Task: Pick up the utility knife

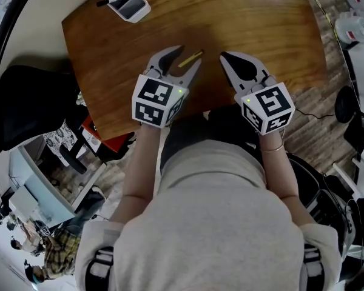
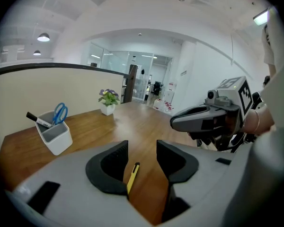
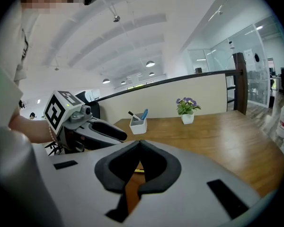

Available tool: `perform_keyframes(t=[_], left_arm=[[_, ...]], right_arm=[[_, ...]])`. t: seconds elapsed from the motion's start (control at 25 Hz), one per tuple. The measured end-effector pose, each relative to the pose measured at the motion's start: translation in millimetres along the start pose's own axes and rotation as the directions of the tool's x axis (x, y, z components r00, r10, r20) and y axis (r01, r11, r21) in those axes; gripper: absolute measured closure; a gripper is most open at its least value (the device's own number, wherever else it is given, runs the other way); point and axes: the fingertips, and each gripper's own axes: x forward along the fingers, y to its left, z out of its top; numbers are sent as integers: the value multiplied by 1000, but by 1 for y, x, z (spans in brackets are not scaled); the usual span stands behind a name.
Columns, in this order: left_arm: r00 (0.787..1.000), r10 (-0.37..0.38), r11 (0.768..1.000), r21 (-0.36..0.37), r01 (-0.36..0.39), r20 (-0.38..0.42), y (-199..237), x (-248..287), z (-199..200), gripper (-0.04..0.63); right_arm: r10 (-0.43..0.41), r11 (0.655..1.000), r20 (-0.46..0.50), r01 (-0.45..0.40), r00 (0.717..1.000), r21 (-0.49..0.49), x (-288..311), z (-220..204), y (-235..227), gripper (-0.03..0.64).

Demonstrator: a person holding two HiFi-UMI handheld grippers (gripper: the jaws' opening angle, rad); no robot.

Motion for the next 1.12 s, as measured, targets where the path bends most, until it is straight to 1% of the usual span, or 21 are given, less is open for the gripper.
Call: perform_keyframes(t=[0.28,0.4,0.52,0.76,0.92,1.12], left_arm=[[998,-6,1000,10,7,-64,-3,15,-23,396],[994,-22,1000,17,24,-105,-3,27,-34,396],[991,-38,999,20,41,-129,-6,34,-41,396],[983,-41,999,16,44,-177,-3,50,-54,414],[976,-29,998,45,39,-215,6,60,-64,419],[967,-33,996,72,53,-251,8,74,-72,432]], right_arm=[[22,999,-39,-21,999,39,8,-22,-4,604],[42,998,-61,-39,997,53,17,-33,-8,604],[57,997,-83,-52,995,53,22,-43,-6,604],[27,997,-112,-18,993,81,19,-64,-24,604],[7,995,-112,4,994,99,21,-71,-34,604],[-2,992,-110,16,994,127,23,-80,-38,604]])
